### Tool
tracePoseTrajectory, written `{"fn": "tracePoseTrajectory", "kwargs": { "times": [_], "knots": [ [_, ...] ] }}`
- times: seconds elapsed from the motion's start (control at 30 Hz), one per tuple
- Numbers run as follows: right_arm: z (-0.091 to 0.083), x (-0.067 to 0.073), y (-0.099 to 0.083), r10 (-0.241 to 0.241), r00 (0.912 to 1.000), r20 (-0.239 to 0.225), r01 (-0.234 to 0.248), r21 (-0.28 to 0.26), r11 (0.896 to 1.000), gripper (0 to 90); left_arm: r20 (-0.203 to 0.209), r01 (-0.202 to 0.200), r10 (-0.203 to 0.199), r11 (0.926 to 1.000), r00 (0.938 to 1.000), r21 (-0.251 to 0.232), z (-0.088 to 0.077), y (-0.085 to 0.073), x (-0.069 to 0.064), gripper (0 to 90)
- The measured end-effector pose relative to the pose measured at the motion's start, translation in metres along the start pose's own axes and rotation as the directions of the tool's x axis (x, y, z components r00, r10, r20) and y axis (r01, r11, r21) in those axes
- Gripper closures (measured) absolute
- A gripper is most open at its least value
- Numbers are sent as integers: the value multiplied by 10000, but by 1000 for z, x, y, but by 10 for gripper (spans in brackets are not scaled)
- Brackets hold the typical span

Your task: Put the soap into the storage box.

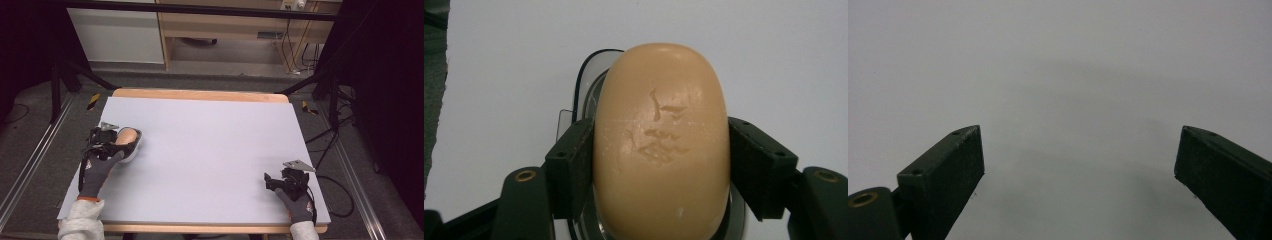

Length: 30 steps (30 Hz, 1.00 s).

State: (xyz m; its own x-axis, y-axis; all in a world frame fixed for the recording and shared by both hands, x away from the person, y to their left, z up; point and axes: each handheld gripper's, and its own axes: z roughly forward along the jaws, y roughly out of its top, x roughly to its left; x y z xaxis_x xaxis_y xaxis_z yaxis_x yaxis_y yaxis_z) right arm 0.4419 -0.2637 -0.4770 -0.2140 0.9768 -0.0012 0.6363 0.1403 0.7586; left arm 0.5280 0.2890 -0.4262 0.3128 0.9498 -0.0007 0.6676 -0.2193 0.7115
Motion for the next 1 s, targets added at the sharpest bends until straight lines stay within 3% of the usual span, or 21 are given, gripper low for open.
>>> {"fn": "tracePoseTrajectory", "kwargs": {
  "times": [0.6,1.0],
  "knots": [
    [0,0,0,-32,10000,-3,32,13,10000,59,-67,-233,234,9997,9997,28,1,0,-3,323],
    [-1,0,0,-41,10000,19,41,-44,10000,58,158,-519,532,9958,9985,-751,-16,6,-15,316]
  ]
}}
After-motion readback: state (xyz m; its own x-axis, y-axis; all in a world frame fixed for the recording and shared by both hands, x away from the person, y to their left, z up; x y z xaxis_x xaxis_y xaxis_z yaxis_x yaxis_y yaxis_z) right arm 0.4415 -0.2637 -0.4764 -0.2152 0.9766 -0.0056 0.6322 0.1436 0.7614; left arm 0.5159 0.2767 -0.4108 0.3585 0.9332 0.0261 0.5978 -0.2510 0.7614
